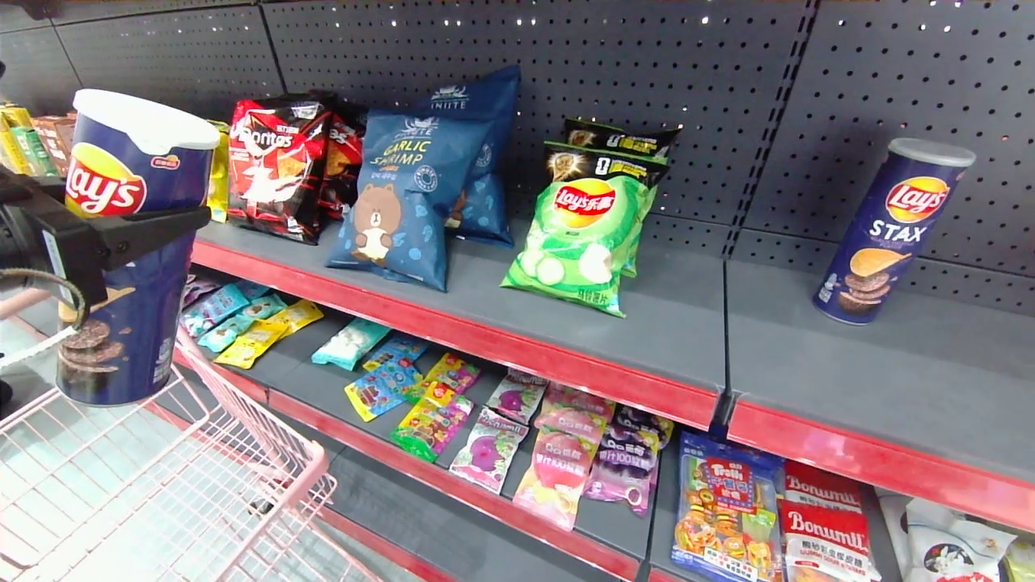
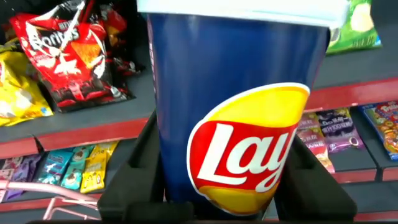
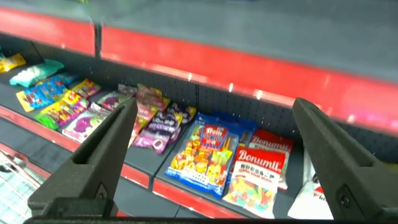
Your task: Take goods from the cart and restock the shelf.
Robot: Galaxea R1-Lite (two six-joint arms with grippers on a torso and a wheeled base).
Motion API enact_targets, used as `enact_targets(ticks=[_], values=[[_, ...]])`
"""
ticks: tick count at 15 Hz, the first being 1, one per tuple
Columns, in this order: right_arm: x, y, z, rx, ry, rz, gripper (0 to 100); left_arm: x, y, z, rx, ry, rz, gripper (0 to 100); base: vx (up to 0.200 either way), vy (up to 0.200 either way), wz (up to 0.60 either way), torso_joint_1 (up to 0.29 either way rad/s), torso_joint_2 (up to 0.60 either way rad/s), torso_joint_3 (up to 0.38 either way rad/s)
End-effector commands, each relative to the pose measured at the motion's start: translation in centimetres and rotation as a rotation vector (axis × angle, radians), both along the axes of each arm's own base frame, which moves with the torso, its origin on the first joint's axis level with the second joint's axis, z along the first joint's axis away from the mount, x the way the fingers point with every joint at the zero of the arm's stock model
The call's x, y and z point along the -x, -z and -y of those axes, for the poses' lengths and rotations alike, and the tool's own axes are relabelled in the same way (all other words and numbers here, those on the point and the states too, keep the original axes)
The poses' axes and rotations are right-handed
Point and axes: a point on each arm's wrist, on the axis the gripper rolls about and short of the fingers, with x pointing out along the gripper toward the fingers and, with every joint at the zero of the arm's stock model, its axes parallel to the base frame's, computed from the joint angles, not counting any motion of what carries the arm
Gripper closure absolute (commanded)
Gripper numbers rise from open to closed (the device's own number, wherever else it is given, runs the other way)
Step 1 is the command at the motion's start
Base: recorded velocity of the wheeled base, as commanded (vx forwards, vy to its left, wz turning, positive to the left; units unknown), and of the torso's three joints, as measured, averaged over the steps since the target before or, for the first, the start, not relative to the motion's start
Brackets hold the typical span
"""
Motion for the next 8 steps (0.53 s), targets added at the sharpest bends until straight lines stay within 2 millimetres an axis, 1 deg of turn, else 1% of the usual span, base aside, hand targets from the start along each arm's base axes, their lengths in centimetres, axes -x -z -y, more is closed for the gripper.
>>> enact_targets(ticks=[1,3,8], values=[[0.0,0.0,0.0,0.001,0.0,0.0,0,-0.14,0.09,0.01,-0.001,0.001,-0.004,100,0.0,0.0,0.0,0.266,-0.61,-0.334],[0.0,0.0,0.0,0.001,0.0,0.0,0,-0.14,0.04,0.01,-0.001,0.001,-0.003,100,0.0,0.0,0.0,0.251,-0.57,-0.305],[0.0,0.01,0.0,-0.001,0.0,-0.001,0,-0.13,-0.18,0.01,-0.001,0.001,0.005,100,0.0,0.0,0.0,0.187,-0.4,-0.219]])
